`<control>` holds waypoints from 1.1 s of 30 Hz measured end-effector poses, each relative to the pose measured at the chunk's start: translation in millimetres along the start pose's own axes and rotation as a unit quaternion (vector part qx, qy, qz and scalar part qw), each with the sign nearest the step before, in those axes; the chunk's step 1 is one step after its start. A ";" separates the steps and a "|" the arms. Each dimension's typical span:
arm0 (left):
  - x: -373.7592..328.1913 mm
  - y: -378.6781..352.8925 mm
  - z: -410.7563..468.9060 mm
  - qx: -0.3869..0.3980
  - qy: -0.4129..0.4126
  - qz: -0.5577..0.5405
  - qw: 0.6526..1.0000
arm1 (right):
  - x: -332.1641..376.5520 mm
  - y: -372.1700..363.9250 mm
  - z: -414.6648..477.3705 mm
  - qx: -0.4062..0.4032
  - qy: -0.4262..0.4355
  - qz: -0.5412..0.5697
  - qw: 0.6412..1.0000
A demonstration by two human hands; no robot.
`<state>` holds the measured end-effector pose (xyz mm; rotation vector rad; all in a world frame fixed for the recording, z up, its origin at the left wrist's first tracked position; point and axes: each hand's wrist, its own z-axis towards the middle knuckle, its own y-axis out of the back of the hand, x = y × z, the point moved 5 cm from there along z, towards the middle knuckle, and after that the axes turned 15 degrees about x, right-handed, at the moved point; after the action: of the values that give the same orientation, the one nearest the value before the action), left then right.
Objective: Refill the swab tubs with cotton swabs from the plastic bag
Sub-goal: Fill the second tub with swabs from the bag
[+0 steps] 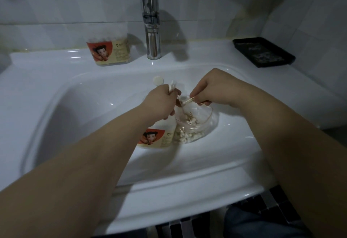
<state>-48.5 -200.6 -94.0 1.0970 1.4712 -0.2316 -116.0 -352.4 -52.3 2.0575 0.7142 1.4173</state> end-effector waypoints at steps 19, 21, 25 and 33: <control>4.1 -2.3 4.3 0.012 0.003 -0.036 0.999 | -2.0 5.8 -5.0 -0.037 -0.029 0.098 0.994; 3.7 -0.9 3.8 0.005 0.005 -0.036 0.999 | -2.3 6.0 -4.7 -0.040 -0.029 0.096 0.994; -2.9 -2.5 -0.4 0.016 -0.016 -0.002 1.000 | -0.3 5.2 -5.7 -0.038 -0.011 0.115 0.993; -12.1 -5.8 -7.6 0.062 -0.049 0.035 0.996 | 1.5 -5.0 -3.7 0.029 0.017 0.133 0.990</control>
<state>-59.9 -204.2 -84.3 1.2183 1.3429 -0.3263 -119.7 -347.4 -53.6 2.2455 0.5132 1.5968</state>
